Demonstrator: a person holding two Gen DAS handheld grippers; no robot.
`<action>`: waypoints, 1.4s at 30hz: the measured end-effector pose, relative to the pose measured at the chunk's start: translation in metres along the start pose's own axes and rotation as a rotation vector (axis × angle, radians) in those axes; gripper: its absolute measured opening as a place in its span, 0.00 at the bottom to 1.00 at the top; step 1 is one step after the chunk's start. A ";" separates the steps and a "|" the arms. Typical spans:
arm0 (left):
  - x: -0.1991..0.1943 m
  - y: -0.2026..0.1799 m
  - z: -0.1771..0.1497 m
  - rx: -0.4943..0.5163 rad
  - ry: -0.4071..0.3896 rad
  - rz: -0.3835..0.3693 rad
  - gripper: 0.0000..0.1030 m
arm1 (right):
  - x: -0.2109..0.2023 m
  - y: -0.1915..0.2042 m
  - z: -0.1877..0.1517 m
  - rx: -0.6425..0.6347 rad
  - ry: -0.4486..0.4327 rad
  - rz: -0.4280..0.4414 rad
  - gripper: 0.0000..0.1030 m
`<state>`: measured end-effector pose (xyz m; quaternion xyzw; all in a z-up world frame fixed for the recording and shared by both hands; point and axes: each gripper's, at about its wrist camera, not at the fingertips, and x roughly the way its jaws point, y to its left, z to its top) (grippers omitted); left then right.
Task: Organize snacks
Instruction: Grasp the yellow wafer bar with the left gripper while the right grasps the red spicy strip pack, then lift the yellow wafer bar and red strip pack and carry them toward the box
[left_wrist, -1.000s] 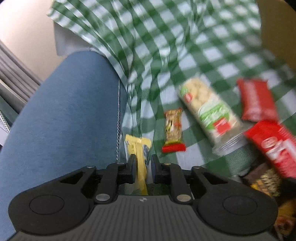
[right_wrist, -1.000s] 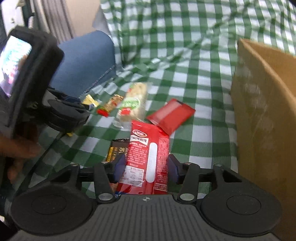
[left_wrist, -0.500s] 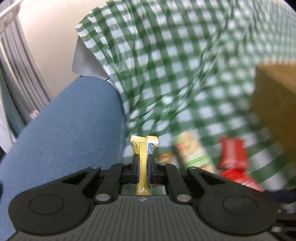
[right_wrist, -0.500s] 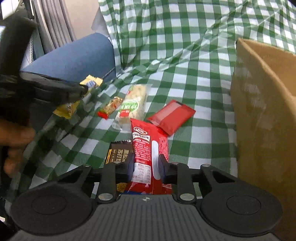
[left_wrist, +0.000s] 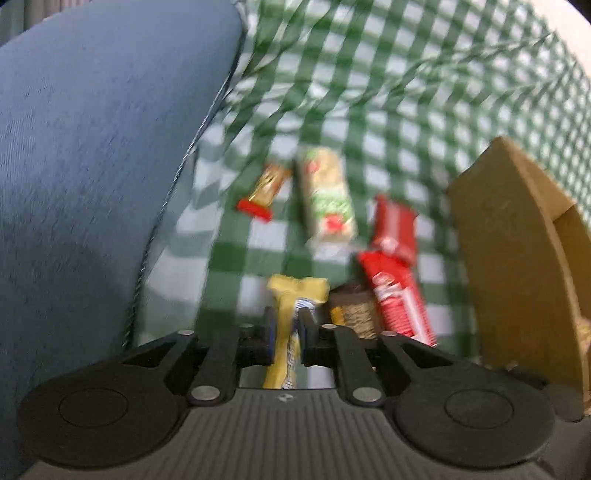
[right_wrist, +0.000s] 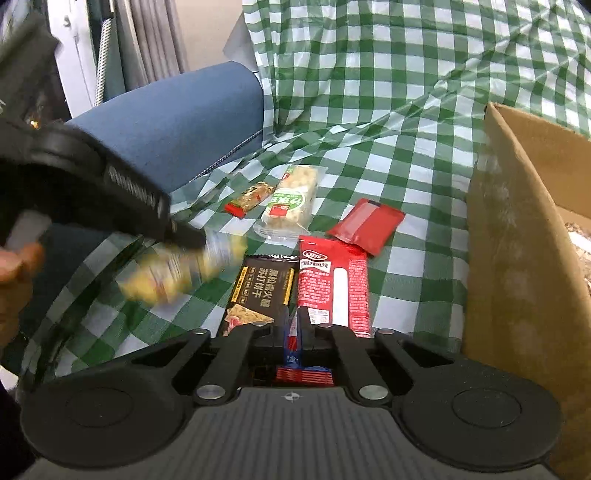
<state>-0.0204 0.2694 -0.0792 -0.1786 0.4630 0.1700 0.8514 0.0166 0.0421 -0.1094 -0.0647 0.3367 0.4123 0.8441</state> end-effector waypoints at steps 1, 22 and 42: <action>0.001 0.002 -0.001 -0.002 0.012 0.003 0.29 | 0.000 0.001 -0.001 -0.008 -0.005 -0.015 0.27; 0.021 -0.016 -0.013 0.164 0.123 0.064 0.26 | 0.041 -0.014 -0.004 0.004 0.045 -0.134 0.48; -0.027 -0.029 -0.034 -0.004 -0.017 -0.082 0.12 | -0.047 0.020 -0.027 -0.137 -0.002 -0.077 0.37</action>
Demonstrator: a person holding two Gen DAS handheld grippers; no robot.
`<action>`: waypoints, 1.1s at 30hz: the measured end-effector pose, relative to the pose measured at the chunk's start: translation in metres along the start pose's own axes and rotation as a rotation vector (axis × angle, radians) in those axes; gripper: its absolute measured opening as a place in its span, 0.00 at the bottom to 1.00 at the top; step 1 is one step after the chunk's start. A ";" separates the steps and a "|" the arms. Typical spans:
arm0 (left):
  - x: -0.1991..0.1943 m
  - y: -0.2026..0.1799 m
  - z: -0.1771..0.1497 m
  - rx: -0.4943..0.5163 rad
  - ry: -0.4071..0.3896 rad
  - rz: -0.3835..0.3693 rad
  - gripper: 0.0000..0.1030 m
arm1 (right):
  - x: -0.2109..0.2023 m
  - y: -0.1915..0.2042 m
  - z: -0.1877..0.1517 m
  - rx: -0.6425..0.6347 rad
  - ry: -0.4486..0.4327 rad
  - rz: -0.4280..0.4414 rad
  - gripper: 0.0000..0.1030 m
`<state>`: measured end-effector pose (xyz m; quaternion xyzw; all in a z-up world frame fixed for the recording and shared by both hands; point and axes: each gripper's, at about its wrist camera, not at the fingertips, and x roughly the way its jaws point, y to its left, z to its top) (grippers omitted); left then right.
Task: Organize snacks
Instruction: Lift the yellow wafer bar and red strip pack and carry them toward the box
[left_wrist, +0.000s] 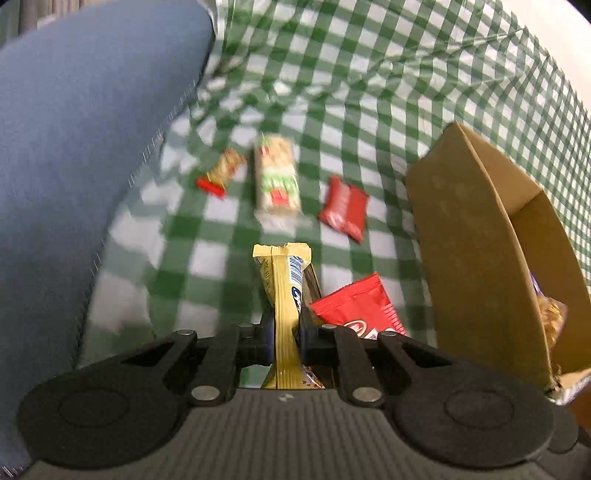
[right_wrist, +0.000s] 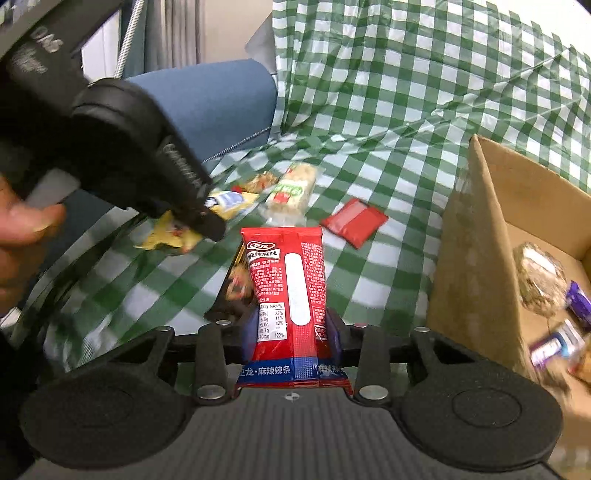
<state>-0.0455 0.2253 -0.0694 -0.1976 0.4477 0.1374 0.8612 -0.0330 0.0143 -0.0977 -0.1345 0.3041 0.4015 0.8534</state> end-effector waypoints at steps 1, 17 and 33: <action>0.002 -0.001 -0.004 -0.008 0.018 -0.004 0.12 | -0.004 0.000 -0.003 0.004 0.013 0.000 0.37; 0.021 -0.015 -0.045 0.036 0.148 0.042 0.13 | 0.003 -0.008 -0.031 0.057 0.159 0.000 0.49; 0.021 -0.018 -0.045 0.079 0.140 0.042 0.12 | 0.009 -0.006 -0.034 0.035 0.155 0.000 0.43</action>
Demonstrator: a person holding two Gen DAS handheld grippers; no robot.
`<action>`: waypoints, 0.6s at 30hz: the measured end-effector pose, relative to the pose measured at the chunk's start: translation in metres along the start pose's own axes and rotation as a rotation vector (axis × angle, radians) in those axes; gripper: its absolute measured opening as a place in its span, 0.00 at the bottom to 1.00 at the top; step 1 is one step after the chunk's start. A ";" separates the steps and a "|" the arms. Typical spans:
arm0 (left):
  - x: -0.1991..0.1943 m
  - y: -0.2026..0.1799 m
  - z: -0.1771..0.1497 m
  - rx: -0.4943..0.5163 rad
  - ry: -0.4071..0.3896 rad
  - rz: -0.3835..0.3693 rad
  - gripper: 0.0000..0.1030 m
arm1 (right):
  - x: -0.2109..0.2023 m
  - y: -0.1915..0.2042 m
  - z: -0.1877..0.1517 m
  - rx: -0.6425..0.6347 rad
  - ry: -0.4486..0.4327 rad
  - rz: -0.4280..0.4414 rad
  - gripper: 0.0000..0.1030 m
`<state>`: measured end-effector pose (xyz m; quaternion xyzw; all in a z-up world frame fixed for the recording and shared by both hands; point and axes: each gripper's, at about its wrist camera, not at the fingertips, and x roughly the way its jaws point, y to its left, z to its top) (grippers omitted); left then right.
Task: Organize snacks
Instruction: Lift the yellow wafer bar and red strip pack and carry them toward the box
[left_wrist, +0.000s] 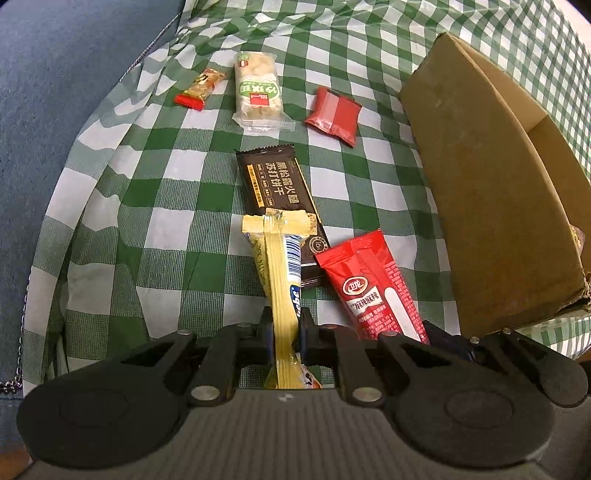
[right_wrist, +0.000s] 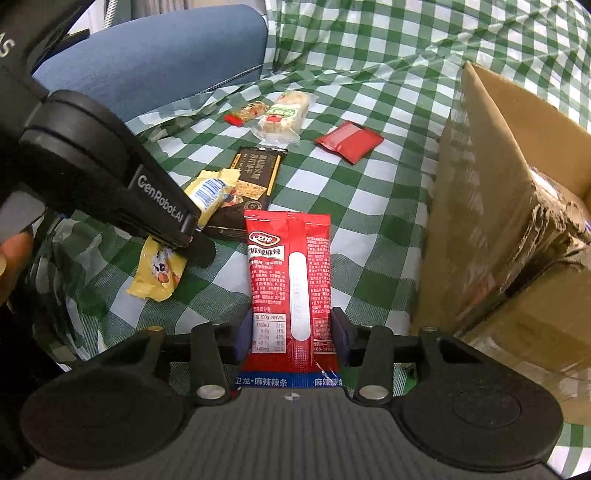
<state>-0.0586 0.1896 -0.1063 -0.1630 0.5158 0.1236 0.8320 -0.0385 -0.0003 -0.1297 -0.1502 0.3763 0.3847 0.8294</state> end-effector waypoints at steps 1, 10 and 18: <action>-0.001 0.000 0.000 -0.001 -0.003 -0.003 0.12 | -0.001 0.000 0.000 -0.004 -0.002 -0.001 0.42; -0.020 0.001 0.003 -0.013 -0.106 -0.025 0.12 | -0.019 -0.003 0.002 -0.005 -0.085 -0.038 0.39; -0.039 -0.002 0.007 -0.013 -0.210 -0.047 0.12 | -0.040 -0.002 0.001 -0.046 -0.185 -0.053 0.39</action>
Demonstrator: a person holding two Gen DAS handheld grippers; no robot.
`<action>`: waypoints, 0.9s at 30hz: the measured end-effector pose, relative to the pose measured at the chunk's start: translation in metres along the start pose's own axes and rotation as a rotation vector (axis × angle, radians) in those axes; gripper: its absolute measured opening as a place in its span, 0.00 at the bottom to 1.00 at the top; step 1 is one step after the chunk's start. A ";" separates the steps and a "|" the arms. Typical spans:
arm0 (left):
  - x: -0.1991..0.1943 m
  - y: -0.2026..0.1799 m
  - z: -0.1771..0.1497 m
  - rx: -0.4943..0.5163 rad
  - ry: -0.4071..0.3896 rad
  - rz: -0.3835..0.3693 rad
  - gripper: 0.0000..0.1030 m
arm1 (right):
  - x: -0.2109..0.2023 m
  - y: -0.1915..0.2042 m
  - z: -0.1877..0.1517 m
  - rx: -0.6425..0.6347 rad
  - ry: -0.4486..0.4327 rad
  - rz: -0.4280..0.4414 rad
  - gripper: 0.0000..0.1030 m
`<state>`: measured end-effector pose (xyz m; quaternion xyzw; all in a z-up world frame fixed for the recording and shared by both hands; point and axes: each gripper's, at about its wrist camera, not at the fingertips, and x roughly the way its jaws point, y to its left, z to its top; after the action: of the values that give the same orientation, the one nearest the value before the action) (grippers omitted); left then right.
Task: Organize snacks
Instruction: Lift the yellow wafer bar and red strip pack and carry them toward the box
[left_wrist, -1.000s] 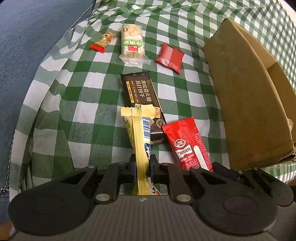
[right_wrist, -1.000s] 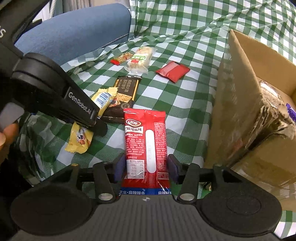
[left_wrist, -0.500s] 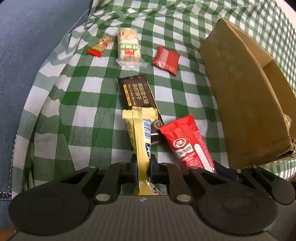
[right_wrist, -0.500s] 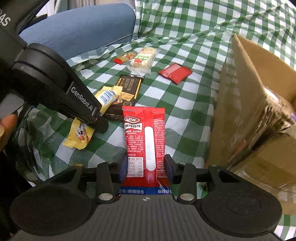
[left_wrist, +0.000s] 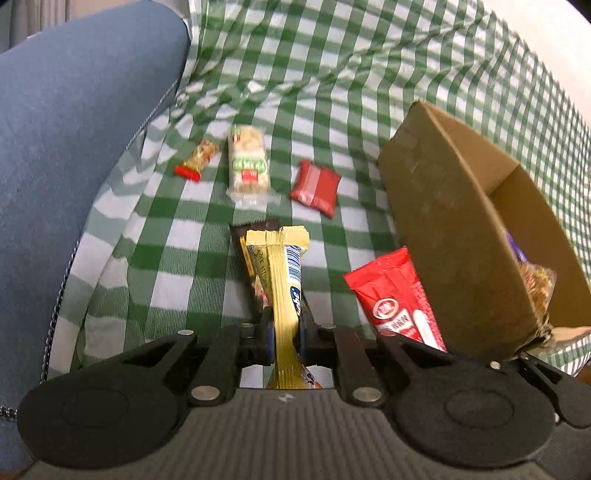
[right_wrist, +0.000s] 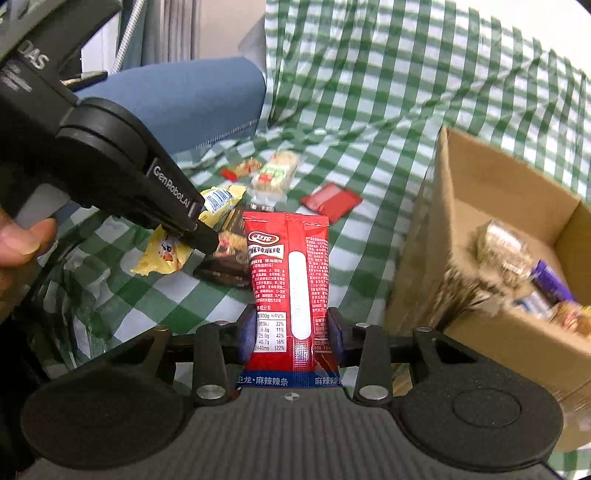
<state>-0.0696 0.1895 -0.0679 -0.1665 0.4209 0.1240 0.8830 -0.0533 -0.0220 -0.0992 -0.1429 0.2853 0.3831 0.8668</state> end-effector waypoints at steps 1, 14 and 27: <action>-0.001 -0.001 0.000 0.001 -0.010 0.000 0.12 | -0.004 -0.001 0.001 0.001 -0.017 0.003 0.39; -0.017 -0.011 0.009 0.009 -0.135 -0.012 0.12 | -0.056 -0.033 0.036 0.053 -0.212 0.032 0.40; -0.010 -0.038 0.016 0.084 -0.184 -0.022 0.12 | -0.087 -0.173 0.082 0.162 -0.338 -0.131 0.39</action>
<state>-0.0515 0.1606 -0.0434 -0.1216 0.3409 0.1115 0.9255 0.0602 -0.1493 0.0235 -0.0244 0.1556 0.3204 0.9341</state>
